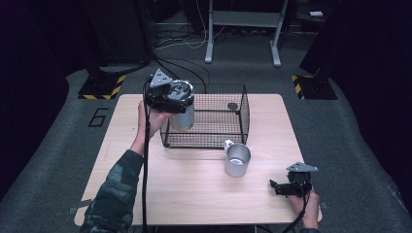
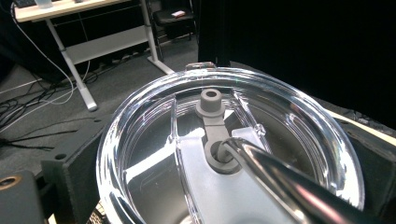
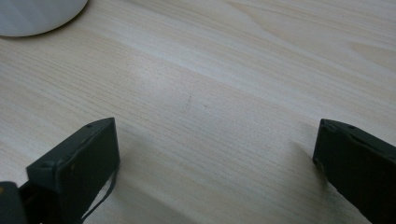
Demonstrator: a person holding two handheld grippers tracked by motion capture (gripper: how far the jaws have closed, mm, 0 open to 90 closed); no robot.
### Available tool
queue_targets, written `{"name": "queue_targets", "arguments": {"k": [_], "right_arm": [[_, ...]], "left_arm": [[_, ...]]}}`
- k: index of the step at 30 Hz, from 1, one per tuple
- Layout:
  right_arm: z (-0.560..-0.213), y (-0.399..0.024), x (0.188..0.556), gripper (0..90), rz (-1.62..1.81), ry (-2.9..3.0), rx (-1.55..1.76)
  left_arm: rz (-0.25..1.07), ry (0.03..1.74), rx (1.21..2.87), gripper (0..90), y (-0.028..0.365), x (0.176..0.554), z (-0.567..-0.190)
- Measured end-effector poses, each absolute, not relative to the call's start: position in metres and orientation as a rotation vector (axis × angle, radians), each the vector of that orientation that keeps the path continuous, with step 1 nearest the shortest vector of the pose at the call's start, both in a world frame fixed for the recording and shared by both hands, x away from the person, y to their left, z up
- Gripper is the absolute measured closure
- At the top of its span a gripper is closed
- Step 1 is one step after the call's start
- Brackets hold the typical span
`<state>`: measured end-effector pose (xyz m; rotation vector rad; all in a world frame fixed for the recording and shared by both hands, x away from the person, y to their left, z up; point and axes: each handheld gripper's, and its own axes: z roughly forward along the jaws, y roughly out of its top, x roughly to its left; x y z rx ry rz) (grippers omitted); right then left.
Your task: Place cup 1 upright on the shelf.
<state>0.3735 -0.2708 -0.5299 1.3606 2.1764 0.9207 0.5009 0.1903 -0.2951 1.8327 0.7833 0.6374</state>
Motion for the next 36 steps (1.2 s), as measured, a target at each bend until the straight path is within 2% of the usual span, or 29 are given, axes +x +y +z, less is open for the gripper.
{"name": "queue_targets", "arguments": {"k": [16,36], "right_arm": [[-0.53,-0.271,0.373,0.1,0.92,2.177,1.36],[-0.53,-0.271,0.373,0.1,0.921,2.176,1.36]], "left_arm": [[0.63,0.833,1.829,4.3,0.189,0.521,-0.296],[0.624,0.929,1.844,4.3,0.18,0.553,-0.323]]}}
